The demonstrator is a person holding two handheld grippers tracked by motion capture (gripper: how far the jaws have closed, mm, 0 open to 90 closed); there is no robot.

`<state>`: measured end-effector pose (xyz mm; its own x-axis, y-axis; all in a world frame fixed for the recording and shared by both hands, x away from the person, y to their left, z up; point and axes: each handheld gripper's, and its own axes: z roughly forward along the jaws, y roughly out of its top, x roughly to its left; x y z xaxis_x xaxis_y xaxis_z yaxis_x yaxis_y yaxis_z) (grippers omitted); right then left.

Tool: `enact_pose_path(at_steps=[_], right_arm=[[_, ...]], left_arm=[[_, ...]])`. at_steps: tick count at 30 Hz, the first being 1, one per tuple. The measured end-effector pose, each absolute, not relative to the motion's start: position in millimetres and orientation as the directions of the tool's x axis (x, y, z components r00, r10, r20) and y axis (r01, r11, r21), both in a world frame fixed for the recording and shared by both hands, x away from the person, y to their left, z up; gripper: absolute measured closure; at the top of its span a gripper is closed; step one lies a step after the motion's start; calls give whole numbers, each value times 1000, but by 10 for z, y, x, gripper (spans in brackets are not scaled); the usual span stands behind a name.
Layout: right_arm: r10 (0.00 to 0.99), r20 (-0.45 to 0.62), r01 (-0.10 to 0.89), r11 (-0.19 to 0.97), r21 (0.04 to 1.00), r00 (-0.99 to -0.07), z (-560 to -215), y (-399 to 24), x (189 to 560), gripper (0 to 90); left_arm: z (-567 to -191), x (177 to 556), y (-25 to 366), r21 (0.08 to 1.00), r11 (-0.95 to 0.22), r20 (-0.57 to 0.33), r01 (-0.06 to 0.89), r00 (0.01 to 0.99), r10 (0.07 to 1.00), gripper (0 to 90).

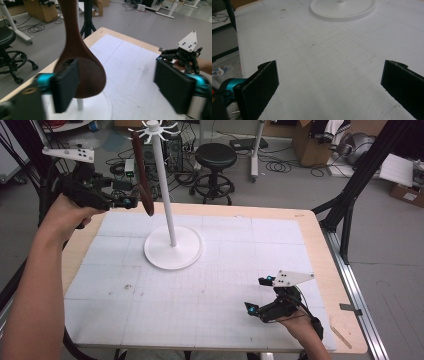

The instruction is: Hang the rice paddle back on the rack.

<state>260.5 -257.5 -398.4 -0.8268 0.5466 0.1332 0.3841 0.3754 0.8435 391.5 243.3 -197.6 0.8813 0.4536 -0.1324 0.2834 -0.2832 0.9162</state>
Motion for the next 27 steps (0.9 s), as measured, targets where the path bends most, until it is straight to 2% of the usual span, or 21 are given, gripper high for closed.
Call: enact_pose_path(at_steps=[3,27], right_arm=[[546,137,385,370,846,-827,-3979,-2576,2601,5],[551,135,359,323,875,-824,-3927,-2554,2625,4]], left_arm=[[-2044,3866,2401,916,-293,-116,273,881,458,17],[-2528,3438,2443,934,-265,-98,239,885,455,17]])
